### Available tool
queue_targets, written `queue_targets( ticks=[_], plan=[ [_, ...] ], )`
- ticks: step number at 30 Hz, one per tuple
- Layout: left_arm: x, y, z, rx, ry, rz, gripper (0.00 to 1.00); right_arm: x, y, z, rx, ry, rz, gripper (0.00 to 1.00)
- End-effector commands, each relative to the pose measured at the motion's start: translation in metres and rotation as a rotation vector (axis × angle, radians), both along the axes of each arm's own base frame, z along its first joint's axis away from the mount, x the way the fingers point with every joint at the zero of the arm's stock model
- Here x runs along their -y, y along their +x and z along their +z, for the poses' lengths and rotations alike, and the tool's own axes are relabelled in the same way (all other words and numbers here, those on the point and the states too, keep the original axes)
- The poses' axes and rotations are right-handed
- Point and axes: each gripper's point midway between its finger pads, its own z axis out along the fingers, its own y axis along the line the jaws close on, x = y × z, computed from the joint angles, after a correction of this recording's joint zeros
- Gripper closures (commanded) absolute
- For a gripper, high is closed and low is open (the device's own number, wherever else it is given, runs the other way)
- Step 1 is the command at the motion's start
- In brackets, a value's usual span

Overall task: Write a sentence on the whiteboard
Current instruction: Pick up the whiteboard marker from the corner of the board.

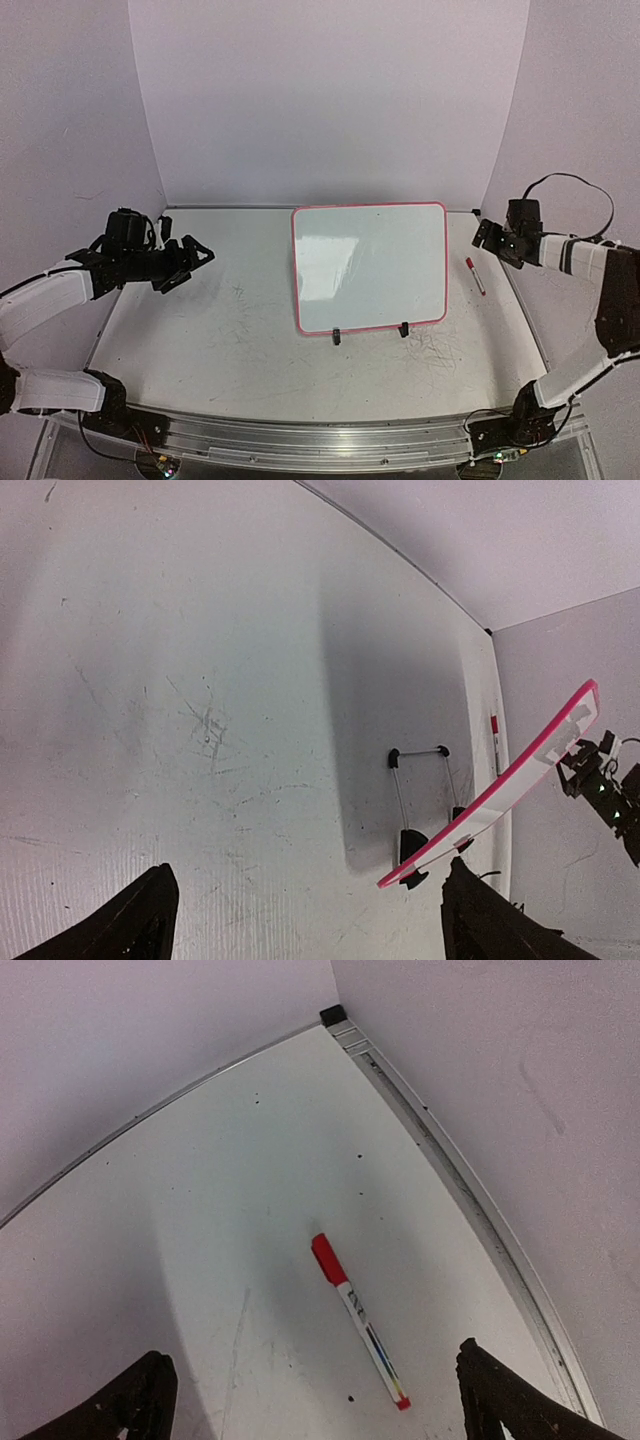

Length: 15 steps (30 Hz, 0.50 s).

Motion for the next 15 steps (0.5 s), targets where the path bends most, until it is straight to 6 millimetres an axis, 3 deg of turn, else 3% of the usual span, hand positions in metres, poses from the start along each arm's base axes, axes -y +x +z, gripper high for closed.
queue_targets(
  ticks=[1, 6, 10, 12, 15],
  plan=[
    [0.010, -0.005, 0.034, 0.055, -0.051, -0.063, 0.08, -0.007, 0.035, -0.016, -0.036, 0.045, 0.092, 0.02],
    [0.006, -0.019, 0.045, 0.109, -0.015, -0.094, 0.05, -0.003, 0.047, -0.045, -0.155, -0.016, 0.130, 0.12],
    [0.006, -0.024, 0.040, 0.109, 0.040, -0.141, 0.05, 0.002, 0.044, -0.059, -0.223, -0.048, 0.131, 0.23],
    [0.008, -0.026, 0.036, 0.104, 0.045, -0.165, 0.05, 0.001, 0.041, -0.070, -0.269, -0.054, 0.146, 0.26],
    [0.010, -0.029, 0.034, 0.110, 0.049, -0.193, 0.05, -0.001, 0.035, -0.093, -0.367, -0.052, 0.174, 0.38]
  ],
)
